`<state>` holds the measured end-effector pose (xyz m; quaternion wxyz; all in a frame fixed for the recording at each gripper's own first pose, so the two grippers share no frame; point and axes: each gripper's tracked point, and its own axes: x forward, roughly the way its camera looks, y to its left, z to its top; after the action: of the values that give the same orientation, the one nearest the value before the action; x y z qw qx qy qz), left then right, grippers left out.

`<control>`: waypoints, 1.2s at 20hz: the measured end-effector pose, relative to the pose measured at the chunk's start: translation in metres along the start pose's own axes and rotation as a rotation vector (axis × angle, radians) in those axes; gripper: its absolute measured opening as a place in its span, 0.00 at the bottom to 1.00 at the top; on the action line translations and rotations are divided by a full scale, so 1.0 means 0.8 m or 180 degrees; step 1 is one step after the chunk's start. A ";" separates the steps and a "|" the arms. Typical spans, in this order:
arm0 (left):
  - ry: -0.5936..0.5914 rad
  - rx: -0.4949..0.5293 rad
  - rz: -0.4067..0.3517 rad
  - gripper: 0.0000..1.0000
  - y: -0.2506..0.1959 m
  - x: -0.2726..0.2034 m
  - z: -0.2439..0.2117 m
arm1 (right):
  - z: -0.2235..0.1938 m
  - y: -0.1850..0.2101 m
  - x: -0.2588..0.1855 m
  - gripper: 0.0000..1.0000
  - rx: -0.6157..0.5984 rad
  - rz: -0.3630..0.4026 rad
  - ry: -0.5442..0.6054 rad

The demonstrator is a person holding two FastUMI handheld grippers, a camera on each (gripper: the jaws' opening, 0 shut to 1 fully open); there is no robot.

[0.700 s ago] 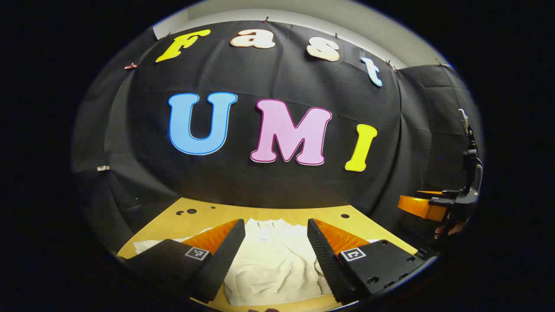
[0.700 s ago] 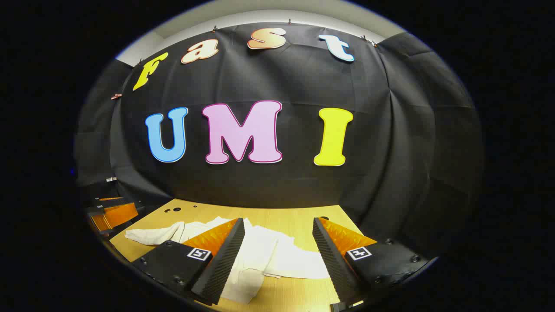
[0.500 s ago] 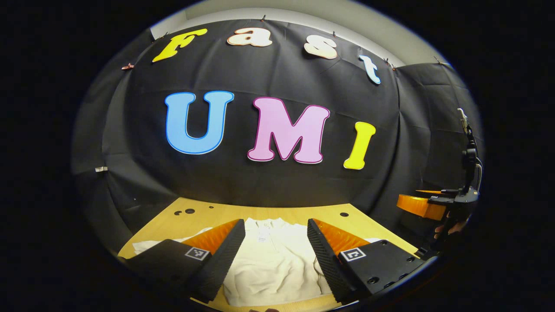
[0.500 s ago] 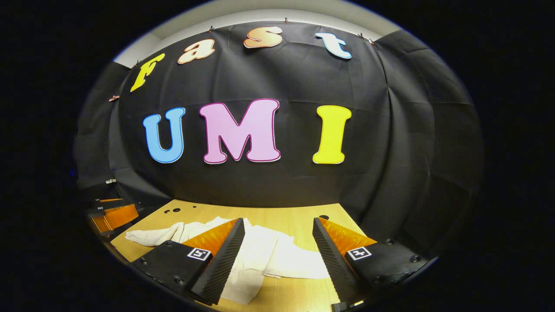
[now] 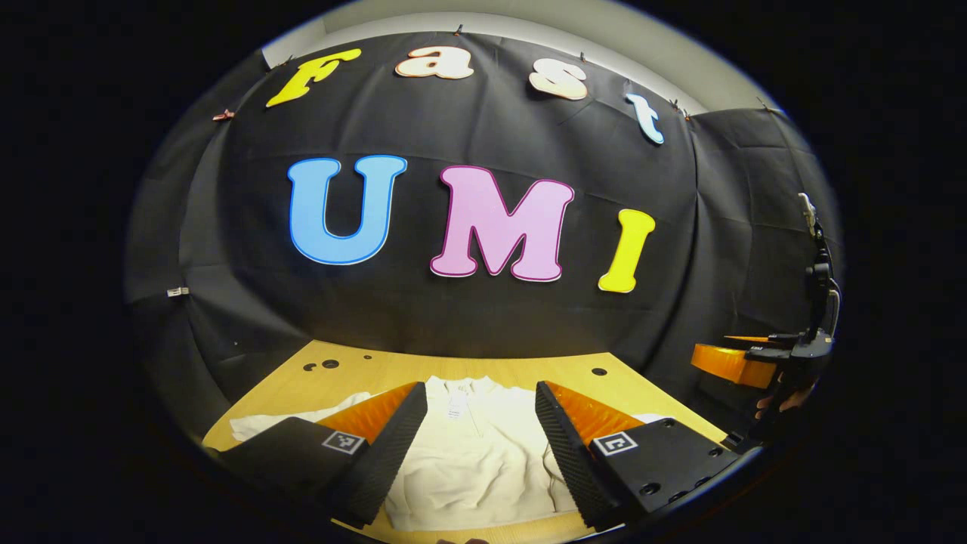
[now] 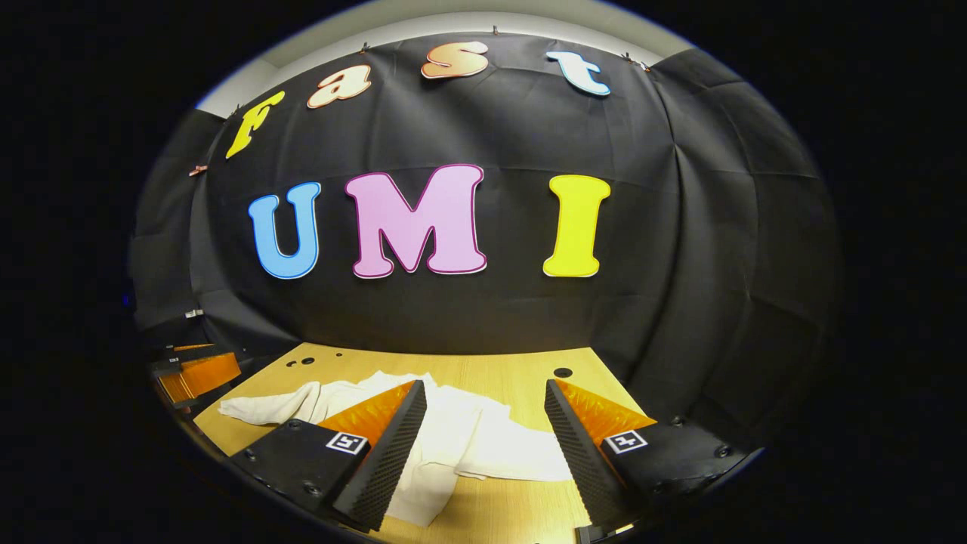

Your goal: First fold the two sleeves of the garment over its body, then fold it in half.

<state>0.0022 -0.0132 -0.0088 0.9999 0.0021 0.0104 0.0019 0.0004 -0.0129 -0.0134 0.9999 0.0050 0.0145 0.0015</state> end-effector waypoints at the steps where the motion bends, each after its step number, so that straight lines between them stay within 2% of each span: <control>1: 0.0003 0.0000 -0.0004 0.94 -0.002 0.000 -0.001 | 0.000 -0.001 0.000 0.97 0.0004 -0.0005 -0.0002; 4: 0.0028 0.0014 -0.0008 0.94 -0.008 0.001 -0.005 | -0.007 -0.008 -0.001 0.98 0.0053 -0.0020 0.0042; 7: 0.0079 0.0031 -0.0018 0.94 -0.013 0.001 -0.013 | -0.034 -0.033 0.006 0.98 0.0154 -0.0155 0.0236; 13: 0.0110 -0.0031 -0.0154 0.94 -0.033 0.000 -0.018 | -0.124 -0.131 0.038 0.97 0.0197 -0.0578 0.0750; 19: 0.0251 -0.0062 -0.0097 0.94 -0.037 0.007 -0.032 | -0.228 -0.224 0.084 0.97 0.0260 -0.1010 0.1268; 24: 0.0314 -0.0199 -0.0014 0.94 -0.039 0.014 -0.033 | -0.297 -0.261 0.116 0.97 0.0442 -0.1117 0.1629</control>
<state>0.0128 -0.0439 -0.0354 0.9978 -0.0292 0.0595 0.0002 0.0872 -0.2190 -0.2558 0.9460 0.0701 0.2663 -0.1708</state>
